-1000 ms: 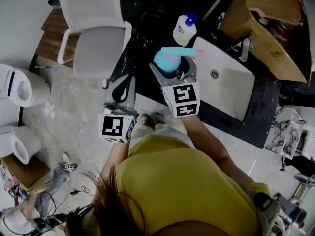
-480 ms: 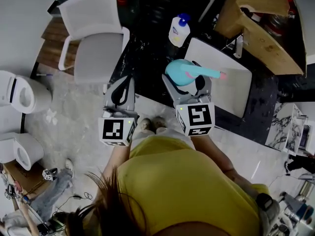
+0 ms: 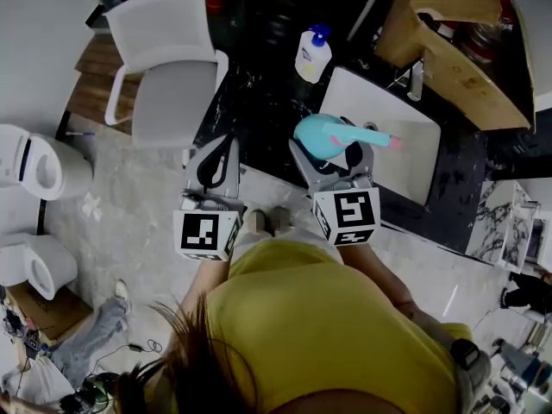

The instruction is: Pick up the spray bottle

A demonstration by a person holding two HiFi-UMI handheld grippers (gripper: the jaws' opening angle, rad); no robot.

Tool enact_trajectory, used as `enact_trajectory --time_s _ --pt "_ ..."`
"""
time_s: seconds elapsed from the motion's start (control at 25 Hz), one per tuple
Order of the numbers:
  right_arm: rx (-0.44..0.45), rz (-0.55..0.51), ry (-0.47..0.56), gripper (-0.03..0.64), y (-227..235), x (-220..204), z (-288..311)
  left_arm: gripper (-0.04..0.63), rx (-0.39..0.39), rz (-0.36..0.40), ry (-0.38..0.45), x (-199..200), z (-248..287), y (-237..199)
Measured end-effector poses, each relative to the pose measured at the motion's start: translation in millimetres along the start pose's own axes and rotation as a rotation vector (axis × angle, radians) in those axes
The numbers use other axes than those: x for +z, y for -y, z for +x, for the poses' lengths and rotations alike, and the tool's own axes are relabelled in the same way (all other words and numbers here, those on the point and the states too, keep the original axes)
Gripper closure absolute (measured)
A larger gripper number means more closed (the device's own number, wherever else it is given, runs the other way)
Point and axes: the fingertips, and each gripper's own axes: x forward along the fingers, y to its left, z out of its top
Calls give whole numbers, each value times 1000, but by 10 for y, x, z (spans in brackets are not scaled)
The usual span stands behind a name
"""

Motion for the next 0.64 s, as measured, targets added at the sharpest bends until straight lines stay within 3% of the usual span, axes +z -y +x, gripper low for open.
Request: enact_trajectory --time_s 0.64 --pt "17 2 -6 229 -32 -37 -39 592 -9 -1 -5 -45 -79 62"
